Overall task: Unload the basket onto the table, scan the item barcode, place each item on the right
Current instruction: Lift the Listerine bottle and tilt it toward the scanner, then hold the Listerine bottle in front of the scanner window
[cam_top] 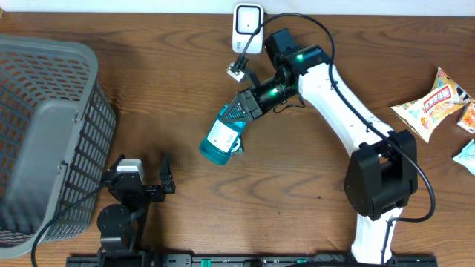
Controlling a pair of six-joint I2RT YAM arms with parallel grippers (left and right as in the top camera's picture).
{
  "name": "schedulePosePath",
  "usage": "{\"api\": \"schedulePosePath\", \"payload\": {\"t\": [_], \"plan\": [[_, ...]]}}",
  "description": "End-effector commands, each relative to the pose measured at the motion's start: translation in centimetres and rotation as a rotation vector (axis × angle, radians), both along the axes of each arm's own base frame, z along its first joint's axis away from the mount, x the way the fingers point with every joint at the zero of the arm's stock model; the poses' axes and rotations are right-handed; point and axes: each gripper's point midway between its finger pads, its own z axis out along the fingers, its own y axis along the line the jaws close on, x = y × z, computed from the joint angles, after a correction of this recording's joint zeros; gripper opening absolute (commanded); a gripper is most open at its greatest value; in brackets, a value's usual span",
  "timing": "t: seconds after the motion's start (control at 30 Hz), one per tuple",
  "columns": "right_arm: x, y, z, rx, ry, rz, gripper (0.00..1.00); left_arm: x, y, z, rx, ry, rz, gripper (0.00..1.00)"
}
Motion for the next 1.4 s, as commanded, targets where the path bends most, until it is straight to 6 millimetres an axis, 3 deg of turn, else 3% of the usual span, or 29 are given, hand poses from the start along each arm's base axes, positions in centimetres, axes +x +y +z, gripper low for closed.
{"api": "schedulePosePath", "payload": {"t": [0.0, 0.27, 0.37, 0.5, 0.63, 0.73, 1.13, 1.37], "plan": [[-1.7, 0.4, 5.5, 0.246, -0.029, 0.080, 0.08, -0.1, -0.1, -1.3, 0.009, 0.038, -0.011, 1.00], [-1.0, 0.0, 4.0, 0.149, -0.073, 0.061, 0.06, -0.1, -0.1, -1.3, 0.009, 0.038, -0.011, 1.00], [-0.2, -0.5, 4.4, 0.110, -0.092, 0.029, 0.06, -0.1, -0.1, -1.3, 0.009, 0.038, -0.010, 1.00], [2.4, -2.0, 4.5, -0.042, -0.188, -0.070, 0.06, -0.1, -0.1, -1.3, 0.009, 0.038, -0.011, 1.00], [6.7, -4.8, 2.9, -0.337, -0.277, -0.299, 0.01, -0.1, -0.1, -1.3, 0.009, 0.038, -0.011, 1.00], [8.6, -6.5, 2.3, -0.476, -0.342, -0.406, 0.02, -0.1, -0.1, -1.3, 0.009, 0.038, -0.011, 1.00], [15.8, -9.8, 3.4, -0.667, -0.660, -0.653, 0.11, -0.1, -0.1, -1.3, 0.009, 0.038, -0.011, 1.00], [19.9, -10.5, 4.8, -0.688, -0.822, -0.775, 0.13, -0.1, -0.1, -1.3, 0.009, 0.038, -0.011, 1.00]]}}
